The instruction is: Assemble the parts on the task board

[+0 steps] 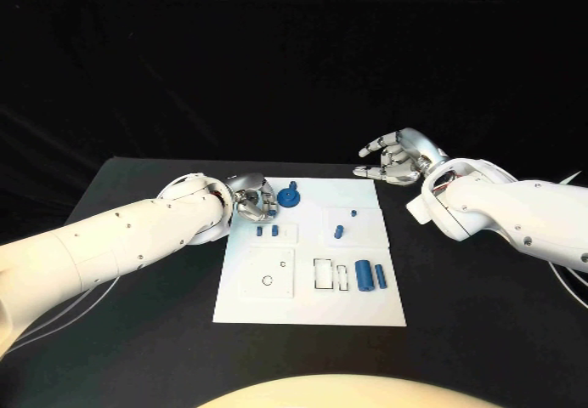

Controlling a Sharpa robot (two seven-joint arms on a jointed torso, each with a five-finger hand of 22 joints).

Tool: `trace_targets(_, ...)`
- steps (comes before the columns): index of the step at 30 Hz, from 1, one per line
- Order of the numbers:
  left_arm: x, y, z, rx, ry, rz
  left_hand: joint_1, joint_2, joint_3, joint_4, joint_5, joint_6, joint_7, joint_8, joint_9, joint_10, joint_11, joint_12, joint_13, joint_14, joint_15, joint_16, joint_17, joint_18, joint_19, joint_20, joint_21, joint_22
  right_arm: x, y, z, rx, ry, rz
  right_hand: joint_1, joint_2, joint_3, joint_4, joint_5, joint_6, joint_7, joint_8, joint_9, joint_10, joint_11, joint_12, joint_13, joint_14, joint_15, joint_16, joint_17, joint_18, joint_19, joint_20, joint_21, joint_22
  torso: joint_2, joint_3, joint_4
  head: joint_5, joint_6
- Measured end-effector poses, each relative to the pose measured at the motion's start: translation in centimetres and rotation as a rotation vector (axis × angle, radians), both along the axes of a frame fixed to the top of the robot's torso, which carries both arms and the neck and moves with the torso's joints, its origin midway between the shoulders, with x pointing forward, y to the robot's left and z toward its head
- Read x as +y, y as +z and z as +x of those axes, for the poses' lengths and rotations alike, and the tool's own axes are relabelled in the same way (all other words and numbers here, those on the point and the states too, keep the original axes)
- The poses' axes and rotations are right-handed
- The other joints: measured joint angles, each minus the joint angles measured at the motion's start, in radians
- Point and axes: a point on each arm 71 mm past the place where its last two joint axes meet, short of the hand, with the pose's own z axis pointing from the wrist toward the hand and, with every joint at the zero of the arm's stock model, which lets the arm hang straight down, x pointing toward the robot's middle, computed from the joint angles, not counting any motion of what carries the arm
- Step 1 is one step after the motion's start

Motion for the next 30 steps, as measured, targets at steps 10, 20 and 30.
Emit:
trace_targets(10,0.26,0.02,0.02,0.015,0.011,-0.027,-0.008,0.008,0.012,0.012,0.000,0.000,0.000,0.000,0.000,-0.025,0.000,0.028,0.010,0.005,-0.005,0.011,-0.001,0.000,-0.005,0.005,0.000,-0.001,-0.03,0.00,0.02,0.000,-0.001,0.000,0.000,0.000,0.000,0.000,0.000,0.000,0.000,0.000,0.000,0.000,0.000,0.000,0.000,0.000,0.000,0.000,0.000,0.000,0.000,0.000,0.000,0.000,0.000,-0.0001,0.0000,-0.001,0.000)
trace_targets(20,0.34,-0.07,0.04,0.028,0.015,-0.031,-0.008,0.008,0.012,0.012,0.000,0.000,0.000,0.000,0.000,-0.071,0.007,0.034,0.014,-0.013,0.000,0.011,-0.021,0.000,-0.066,0.001,-0.009,-0.020,-0.03,-0.01,0.04,0.000,-0.001,-0.001,0.000,0.000,0.000,0.000,0.000,0.000,0.000,0.000,0.000,0.000,0.000,0.000,0.000,0.000,0.000,0.000,0.000,0.000,0.000,0.000,0.000,0.000,0.000,-0.0001,0.0007,-0.001,0.000)
trace_targets(30,0.26,0.08,0.05,0.014,0.011,-0.051,-0.008,0.008,0.012,0.012,0.000,0.000,0.000,0.000,0.000,-0.067,0.011,-0.007,-0.017,-0.022,0.008,0.011,-0.021,0.000,-0.066,0.002,-0.009,-0.022,-0.06,-0.02,0.07,0.000,-0.002,-0.001,0.000,0.000,0.000,0.000,0.000,0.000,0.000,0.000,0.000,0.000,0.000,0.000,0.000,0.007,-0.007,0.000,0.000,0.000,0.000,0.000,0.000,0.000,-0.001,-0.0001,0.0000,0.001,0.003)
